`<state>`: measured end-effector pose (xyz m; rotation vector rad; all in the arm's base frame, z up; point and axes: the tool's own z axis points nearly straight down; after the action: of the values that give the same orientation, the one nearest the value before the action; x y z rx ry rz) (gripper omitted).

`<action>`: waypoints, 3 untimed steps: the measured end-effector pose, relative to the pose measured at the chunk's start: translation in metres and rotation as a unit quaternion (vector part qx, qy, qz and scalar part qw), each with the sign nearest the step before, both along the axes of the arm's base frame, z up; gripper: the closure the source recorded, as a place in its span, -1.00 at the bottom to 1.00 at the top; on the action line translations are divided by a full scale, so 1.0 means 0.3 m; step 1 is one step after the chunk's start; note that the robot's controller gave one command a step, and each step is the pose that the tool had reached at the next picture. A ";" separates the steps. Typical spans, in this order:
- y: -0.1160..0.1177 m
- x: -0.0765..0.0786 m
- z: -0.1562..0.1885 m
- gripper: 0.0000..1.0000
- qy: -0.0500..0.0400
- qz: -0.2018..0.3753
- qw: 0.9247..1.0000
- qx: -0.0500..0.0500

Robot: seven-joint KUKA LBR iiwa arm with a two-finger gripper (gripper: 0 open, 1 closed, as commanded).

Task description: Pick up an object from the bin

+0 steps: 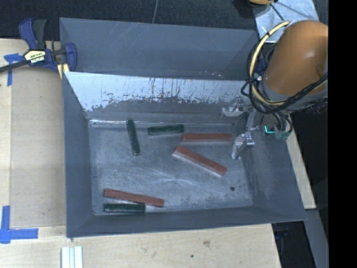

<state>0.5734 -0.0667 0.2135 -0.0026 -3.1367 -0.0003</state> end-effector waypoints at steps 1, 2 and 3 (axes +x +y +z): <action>0.001 0.005 0.016 -1.00 -0.004 0.001 1.000 -0.001; 0.073 -0.007 -0.238 -1.00 -0.006 -0.030 1.000 0.000; 0.092 -0.009 -0.354 -1.00 -0.002 -0.025 1.000 0.000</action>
Offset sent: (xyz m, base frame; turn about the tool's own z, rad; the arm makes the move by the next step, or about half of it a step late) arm -0.0080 0.0422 -0.1435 0.1132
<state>0.5707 -0.0390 0.1073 -0.0803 -3.1390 0.0001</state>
